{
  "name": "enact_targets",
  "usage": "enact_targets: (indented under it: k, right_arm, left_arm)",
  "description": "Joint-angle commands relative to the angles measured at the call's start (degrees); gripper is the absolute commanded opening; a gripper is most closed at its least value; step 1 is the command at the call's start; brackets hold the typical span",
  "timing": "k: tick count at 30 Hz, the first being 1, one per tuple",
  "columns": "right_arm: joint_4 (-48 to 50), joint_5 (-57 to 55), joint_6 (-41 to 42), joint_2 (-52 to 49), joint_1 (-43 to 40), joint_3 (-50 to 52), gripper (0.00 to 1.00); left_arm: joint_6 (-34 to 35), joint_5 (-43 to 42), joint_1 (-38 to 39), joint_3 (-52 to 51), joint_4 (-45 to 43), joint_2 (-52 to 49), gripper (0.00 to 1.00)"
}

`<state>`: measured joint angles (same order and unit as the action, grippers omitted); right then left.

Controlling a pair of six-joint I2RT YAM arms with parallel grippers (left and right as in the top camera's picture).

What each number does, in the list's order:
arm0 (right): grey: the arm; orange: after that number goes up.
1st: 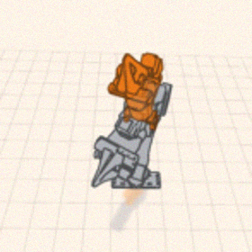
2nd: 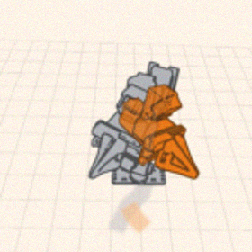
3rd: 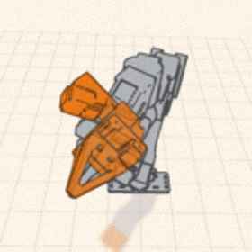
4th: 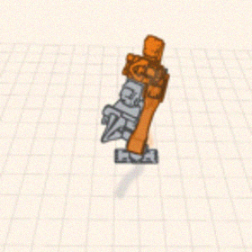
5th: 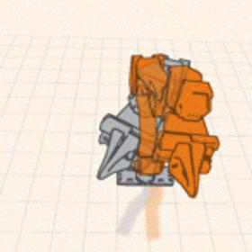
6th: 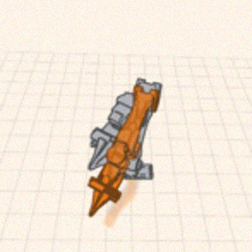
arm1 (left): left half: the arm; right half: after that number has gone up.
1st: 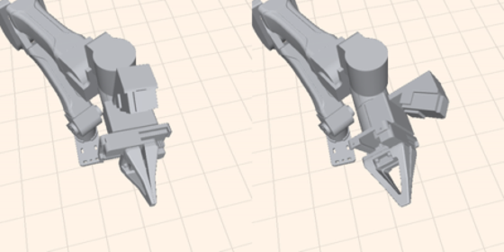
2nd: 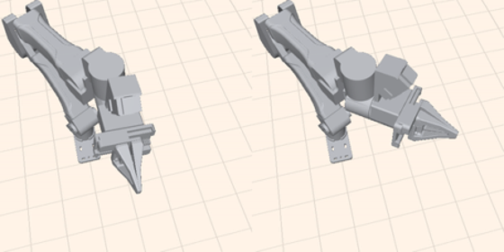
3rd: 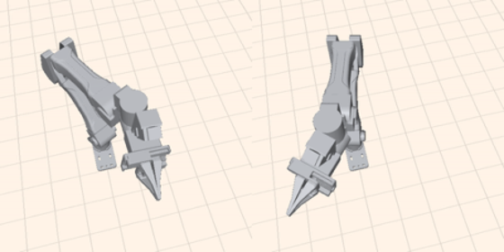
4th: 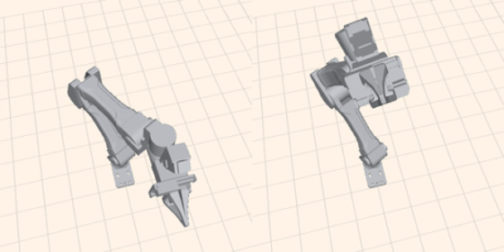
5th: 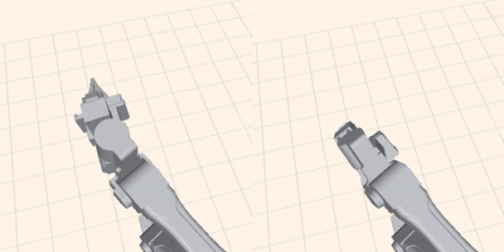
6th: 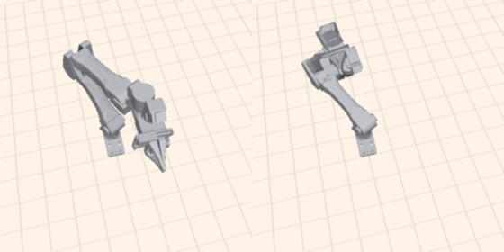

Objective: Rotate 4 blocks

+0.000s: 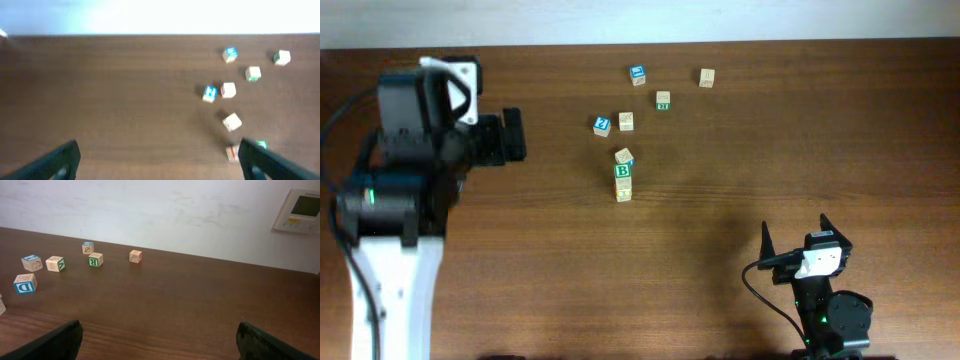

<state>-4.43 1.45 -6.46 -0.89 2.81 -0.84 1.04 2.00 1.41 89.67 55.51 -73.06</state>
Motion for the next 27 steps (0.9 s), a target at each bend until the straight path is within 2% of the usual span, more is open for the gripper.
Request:
enact_targets:
  k: [1,2,5,11,14,18,23,27]
  right_arm:
    - [0.0,0.5,-0.2,0.7,-0.2,0.5,0.98]
    - [0.0,0.5,-0.2,0.7,-0.2,0.5,0.98]
    - [0.0,0.5,-0.2,0.7,-0.2,0.5,0.98]
    - [0.0,0.5,-0.2,0.7,-0.2,0.5,0.98]
    - [0.0,0.5,-0.2,0.7,-0.2,0.5,0.98]
    - [0.0,0.5,-0.2,0.7,-0.2,0.5,0.98]
    - [0.0,0.5,-0.2,0.7,-0.2,0.5,0.98]
    - [0.0,0.5,-0.2,0.7,-0.2,0.5,0.98]
  left_arm:
    - [-2.6,2.3,-0.5,-21.2,-21.7,14.1,0.99]
    - [-2.9,2.3,-0.5,-30.7,-32.0,19.5,0.99]
    - [-8.6,2.3,-0.5,-51.1,-50.2,32.4,0.99]
    - [-11.0,2.3,-1.4,-73.0,-56.7,52.2,0.99]
    - [-11.1,2.3,-2.0,-82.6,-62.8,57.5,0.99]
    - [-12.8,2.3,-2.8,-89.1,-63.6,64.3,0.99]
    - [-13.1,1.7,-7.0,-89.2,-50.8,71.8,0.99]
    - [-13.1,1.2,-7.1,-89.2,-50.9,72.8,0.99]
